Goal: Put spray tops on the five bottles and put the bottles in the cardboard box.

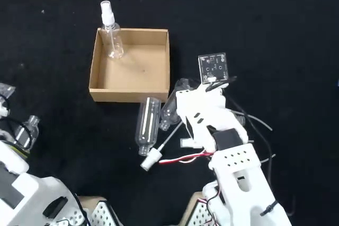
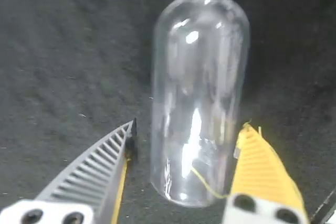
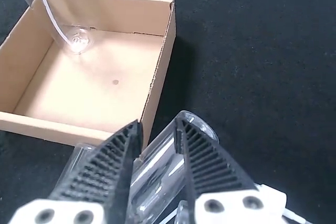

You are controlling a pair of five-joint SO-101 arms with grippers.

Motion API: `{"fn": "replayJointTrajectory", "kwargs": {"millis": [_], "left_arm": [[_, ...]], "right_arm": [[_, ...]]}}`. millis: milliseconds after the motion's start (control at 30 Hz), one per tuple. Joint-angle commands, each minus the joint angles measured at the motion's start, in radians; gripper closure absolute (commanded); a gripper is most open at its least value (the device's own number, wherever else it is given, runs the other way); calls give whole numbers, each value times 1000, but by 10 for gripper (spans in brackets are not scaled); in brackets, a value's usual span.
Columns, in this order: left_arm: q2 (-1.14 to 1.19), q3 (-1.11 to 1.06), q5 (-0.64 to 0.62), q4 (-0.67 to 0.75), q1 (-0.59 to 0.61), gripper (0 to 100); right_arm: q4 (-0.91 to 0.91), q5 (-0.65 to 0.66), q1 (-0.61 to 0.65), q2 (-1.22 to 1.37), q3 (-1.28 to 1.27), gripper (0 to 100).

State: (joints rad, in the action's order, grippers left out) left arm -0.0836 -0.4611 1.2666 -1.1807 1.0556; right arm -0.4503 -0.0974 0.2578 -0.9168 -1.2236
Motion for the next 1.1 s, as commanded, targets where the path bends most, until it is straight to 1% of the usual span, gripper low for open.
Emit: {"fn": "replayJointTrajectory", "kwargs": {"millis": [0, 133, 200, 300, 400, 500, 833, 900, 1000, 1067], "left_arm": [[-25, 111, -49, -80, -84, 725], [-20, 136, -86, -86, -147, 727], [-17, 125, -91, -40, -163, 729], [23, 113, -92, 28, -163, 730], [98, 124, -121, 41, -162, 730], [155, 159, -153, 32, -166, 730], [181, 170, -146, 32, -157, 730], [175, 148, -130, 32, -154, 750], [172, 110, -49, 32, -153, 823], [170, 96, -37, 32, -151, 872]], "right_arm": [[2, 11, -9, -33, 31, 920], [0, 11, -9, -33, 30, 920], [0, 11, -9, -33, 30, 920], [0, 11, -9, -33, 30, 920], [0, 11, -9, -33, 30, 920], [0, 11, -9, -33, 30, 920], [-3, 11, -12, -33, 30, 920], [-3, 11, -12, -33, 30, 920], [-5, 11, -12, -33, 30, 920], [-5, 11, -14, -33, 30, 920]]}}
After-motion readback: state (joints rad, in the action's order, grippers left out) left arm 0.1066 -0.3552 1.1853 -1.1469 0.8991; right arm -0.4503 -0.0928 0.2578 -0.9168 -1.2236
